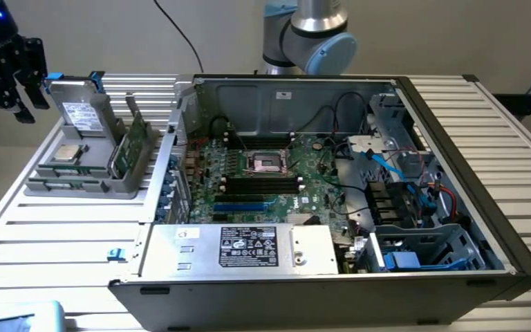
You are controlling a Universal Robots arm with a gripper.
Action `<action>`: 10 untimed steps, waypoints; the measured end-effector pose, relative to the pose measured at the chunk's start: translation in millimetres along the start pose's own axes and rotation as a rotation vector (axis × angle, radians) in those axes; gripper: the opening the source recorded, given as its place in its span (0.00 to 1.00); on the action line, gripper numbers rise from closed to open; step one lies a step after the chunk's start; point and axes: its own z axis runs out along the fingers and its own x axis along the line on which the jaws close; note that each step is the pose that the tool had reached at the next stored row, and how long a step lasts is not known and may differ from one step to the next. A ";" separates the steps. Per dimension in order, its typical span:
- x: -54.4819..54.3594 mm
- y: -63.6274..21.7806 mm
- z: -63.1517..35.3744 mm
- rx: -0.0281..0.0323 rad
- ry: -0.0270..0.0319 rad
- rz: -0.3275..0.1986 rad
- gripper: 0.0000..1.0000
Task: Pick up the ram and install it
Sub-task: 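Pick up the ram and move it above insertion slot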
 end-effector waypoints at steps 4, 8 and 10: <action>-0.5 -2.3 7.2 0.0001 0.0000 -0.003 0.43; -0.5 -2.7 14.4 0.0001 0.0002 -0.009 0.43; -0.5 -2.9 18.1 0.0001 0.0003 -0.013 0.43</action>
